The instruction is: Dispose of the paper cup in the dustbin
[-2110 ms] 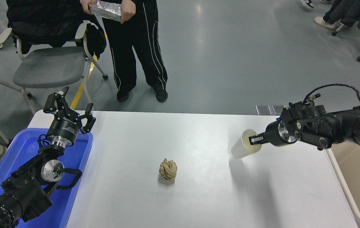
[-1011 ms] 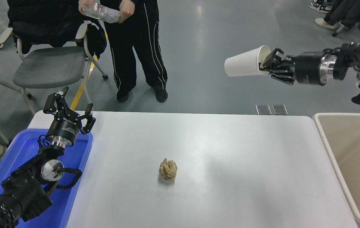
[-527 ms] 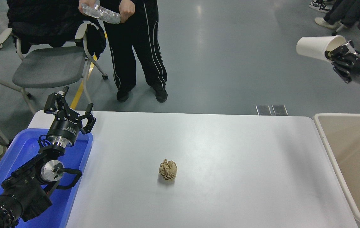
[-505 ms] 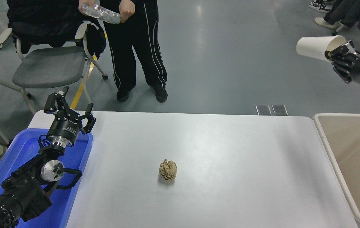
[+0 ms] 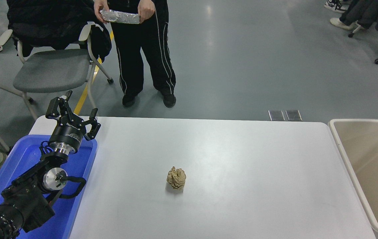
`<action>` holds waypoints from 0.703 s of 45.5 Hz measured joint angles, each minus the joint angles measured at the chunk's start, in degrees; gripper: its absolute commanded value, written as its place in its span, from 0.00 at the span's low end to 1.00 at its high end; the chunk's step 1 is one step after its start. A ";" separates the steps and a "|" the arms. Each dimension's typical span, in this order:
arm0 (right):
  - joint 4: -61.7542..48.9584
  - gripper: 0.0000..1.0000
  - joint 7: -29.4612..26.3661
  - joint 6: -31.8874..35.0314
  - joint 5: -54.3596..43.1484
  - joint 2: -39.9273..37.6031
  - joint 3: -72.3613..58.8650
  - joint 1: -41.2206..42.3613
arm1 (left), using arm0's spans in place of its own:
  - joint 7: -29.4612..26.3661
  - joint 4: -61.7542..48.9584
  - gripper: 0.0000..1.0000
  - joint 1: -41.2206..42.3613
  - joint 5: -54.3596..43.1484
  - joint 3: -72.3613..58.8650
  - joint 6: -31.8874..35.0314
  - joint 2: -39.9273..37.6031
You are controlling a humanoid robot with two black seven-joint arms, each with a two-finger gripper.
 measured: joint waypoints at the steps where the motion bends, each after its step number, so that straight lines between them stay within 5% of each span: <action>1: -0.16 0.00 -0.37 -0.57 0.02 0.12 0.20 -0.69 | 0.00 0.00 1.00 0.00 0.01 0.00 0.00 0.00; 32: -1.27 0.00 -3.75 -8.15 0.27 10.35 5.36 -15.62 | 0.00 0.00 1.00 0.00 0.01 0.00 0.00 0.00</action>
